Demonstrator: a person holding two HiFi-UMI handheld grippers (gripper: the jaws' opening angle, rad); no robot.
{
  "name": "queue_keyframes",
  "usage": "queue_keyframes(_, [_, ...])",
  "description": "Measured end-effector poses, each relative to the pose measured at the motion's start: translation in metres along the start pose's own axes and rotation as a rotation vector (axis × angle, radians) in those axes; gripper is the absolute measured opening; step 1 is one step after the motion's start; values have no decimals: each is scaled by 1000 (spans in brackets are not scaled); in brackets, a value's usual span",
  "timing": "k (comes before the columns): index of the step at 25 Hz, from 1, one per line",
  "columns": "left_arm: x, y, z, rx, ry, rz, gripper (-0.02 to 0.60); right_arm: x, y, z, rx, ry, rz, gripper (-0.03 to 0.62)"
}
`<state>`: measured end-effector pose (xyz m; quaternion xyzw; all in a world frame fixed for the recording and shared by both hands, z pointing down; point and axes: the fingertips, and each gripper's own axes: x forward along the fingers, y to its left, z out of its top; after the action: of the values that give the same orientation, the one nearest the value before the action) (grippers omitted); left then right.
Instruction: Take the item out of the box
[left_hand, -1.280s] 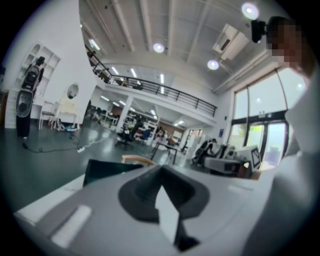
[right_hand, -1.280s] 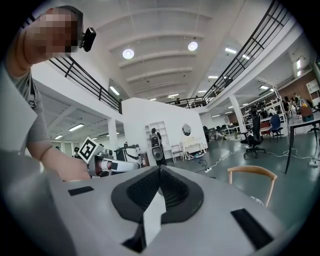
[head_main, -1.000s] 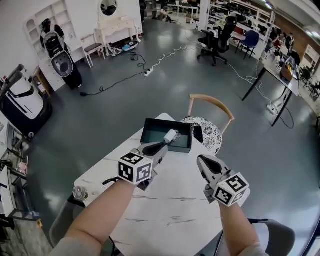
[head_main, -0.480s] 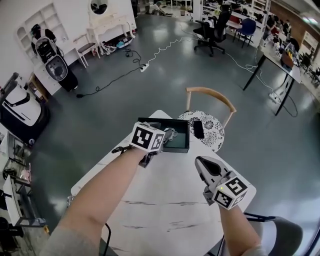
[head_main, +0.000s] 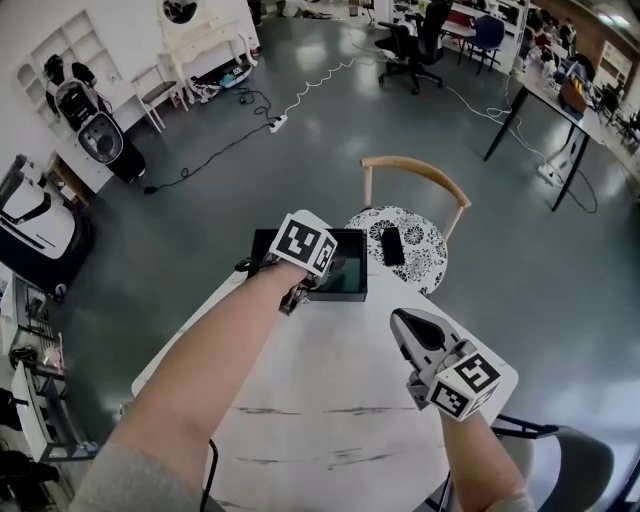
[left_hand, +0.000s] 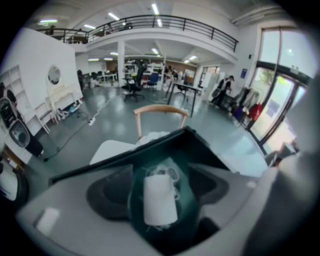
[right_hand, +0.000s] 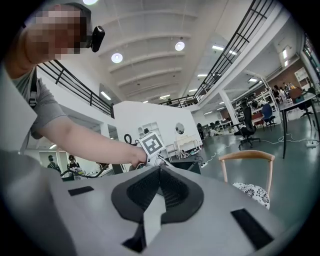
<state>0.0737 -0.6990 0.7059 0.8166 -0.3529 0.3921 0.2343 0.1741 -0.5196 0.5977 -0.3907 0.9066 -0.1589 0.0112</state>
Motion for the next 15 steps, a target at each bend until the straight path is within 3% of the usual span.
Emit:
queue_keyframes(9, [22,3,-22,-78,156,-2,359,-4,-7,-6,21,-6,-8,8])
queue_keyframes(12, [23,12,-23,-95,168,51,259,-4,-7,-5,17,-10,-6,8])
queue_keyframes(15, [24,12,-23,-73,183,71,244,-3,-6,-5,13,-12,-3,8])
